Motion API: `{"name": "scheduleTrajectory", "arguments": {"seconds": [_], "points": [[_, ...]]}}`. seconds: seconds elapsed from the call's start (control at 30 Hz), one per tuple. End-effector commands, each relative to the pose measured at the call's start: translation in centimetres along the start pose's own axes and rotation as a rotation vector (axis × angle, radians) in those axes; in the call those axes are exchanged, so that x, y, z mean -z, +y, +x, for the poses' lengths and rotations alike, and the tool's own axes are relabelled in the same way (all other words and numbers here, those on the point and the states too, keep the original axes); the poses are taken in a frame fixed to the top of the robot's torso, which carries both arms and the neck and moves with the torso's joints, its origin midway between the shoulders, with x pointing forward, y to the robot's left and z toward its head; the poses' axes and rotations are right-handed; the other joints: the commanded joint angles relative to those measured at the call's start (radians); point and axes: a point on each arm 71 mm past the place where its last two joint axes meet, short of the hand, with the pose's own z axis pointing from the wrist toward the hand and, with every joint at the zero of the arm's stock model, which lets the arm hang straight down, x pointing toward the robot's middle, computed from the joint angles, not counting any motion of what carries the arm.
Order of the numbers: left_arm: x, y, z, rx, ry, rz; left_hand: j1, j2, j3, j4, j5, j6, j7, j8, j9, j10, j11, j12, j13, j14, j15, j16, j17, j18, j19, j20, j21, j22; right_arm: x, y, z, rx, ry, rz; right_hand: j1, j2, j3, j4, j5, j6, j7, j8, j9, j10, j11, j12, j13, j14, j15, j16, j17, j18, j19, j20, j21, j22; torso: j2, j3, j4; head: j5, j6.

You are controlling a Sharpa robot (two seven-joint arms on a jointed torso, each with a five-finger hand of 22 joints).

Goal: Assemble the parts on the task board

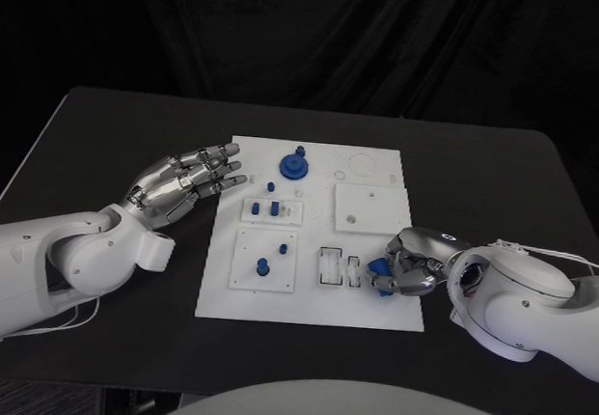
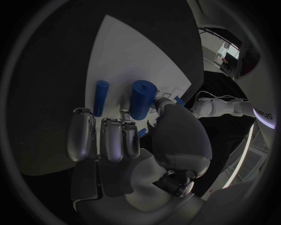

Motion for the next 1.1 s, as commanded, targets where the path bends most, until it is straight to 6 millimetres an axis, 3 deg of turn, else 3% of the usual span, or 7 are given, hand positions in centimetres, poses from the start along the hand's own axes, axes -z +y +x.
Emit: {"name": "scheduleTrajectory", "arguments": {"seconds": [0.03,0.17,0.37,0.47,0.67,0.83,1.1], "points": [[-0.1,0.0,0.3,0.015,0.014,0.006,0.001,-0.011,0.007,0.0,0.004,0.006,0.011,0.007,0.002,0.003,0.003,0.003,0.001,0.005,-0.001,0.004,0.002,-0.007,0.006,-0.001,0.005,0.001,0.3,0.8,-0.1,-0.123,-0.004,-0.031,-0.014,0.014,0.054,-0.051,-0.058,0.019,-0.016,-0.003,0.009,0.104,-0.005,0.005,0.263,0.07,-0.005,0.004,0.071,-0.013,0.041,-0.009,0.003,0.188,0.001,0.0009,-0.0009,0.001,0.0],[-0.1,0.1,0.3,0.015,0.015,0.005,0.001,-0.011,0.007,0.0,0.004,0.006,0.011,0.007,0.002,0.003,0.003,0.003,0.001,0.005,-0.001,0.004,0.002,-0.007,0.006,-0.001,0.005,0.001,0.4,1.5,-0.1,-0.173,0.001,-0.051,-0.017,0.019,0.055,-0.051,-0.077,0.022,-0.017,-0.003,0.015,0.104,-0.005,0.005,0.263,0.07,-0.005,0.004,0.07,-0.012,0.04,-0.009,0.002,0.187,0.001,0.0011,-0.0003,0.002,0.0],[-0.1,0.0,0.3,0.015,0.014,0.005,0.001,-0.011,0.008,0.0,0.004,0.008,0.012,0.007,0.002,0.004,0.004,0.004,0.001,0.006,0.0,0.005,0.002,-0.006,0.006,-0.001,0.005,0.001,0.2,2.1,-0.3,-0.224,-0.011,-0.075,-0.017,0.025,0.058,-0.052,-0.083,0.027,-0.018,0.0,0.022,0.104,-0.006,0.005,0.263,0.07,-0.006,0.004,0.07,-0.012,0.04,-0.009,0.0,0.187,-0.002,-0.0027,0.0031,0.003,0.0],[-0.1,0.0,0.3,0.015,0.014,0.004,0.001,-0.011,0.008,0.0,0.004,0.008,0.012,0.007,0.002,0.004,0.004,0.004,0.001,0.006,0.0,0.005,0.002,-0.006,0.006,-0.001,0.005,0.001,0.0,2.4,-0.4,-0.239,-0.019,-0.085,-0.02,0.029,0.058,-0.052,-0.092,0.028,-0.019,0.003,0.028,0.104,-0.007,0.005,0.263,0.069,-0.007,0.002,0.066,-0.012,0.039,-0.01,-0.001,0.186,-0.001,-0.0018,0.0016,0.008,0.0],[-0.1,0.1,0.4,0.016,0.016,0.003,0.001,-0.011,0.008,0.0,0.004,0.008,0.012,0.007,0.002,0.004,0.004,0.004,0.001,0.006,0.0,0.005,0.002,-0.006,0.006,-0.001,0.005,0.001,-0.5,2.7,-0.4,-0.255,-0.03,-0.094,-0.041,0.038,0.051,-0.049,-0.149,0.022,-0.018,0.003,0.052,0.104,-0.007,0.005,0.263,0.068,-0.007,-0.001,0.059,-0.01,0.037,-0.01,-0.007,0.184,-0.001,-0.003,0.0042,0.007,0.0],[-0.2,0.1,0.4,0.017,0.018,0.002,0.0,-0.012,0.009,0.0,0.004,0.008,0.013,0.007,0.002,0.004,0.005,0.004,0.001,0.006,0.0,0.005,0.002,-0.006,0.007,-0.001,0.005,0.002,-1.0,2.9,-0.4,-0.258,-0.026,-0.094,-0.079,0.056,0.036,-0.046,-0.242,0.019,-0.015,-0.005,0.069,0.104,-0.003,0.005,0.263,0.066,-0.004,-0.006,0.05,-0.009,0.035,-0.008,-0.012,0.182,0.0,-0.0006,0.0026,0.01,0.0],[-0.3,0.2,0.4,0.017,0.019,0.0,0.0,-0.012,0.009,0.0,0.004,0.008,0.013,0.007,0.002,0.005,0.005,0.004,0.001,0.006,0.0,0.005,0.002,-0.006,0.008,-0.001,0.006,0.003,-1.5,3.3,-0.2,-0.254,-0.012,-0.091,-0.169,0.092,-0.016,-0.043,-0.372,0.02,-0.01,-0.028,0.091,0.104,0.001,0.005,0.263,0.063,0.0,-0.015,0.03,-0.006,0.03,-0.004,-0.027,0.177,0.0,-0.0007,0.0011,0.014,0.0]]}}
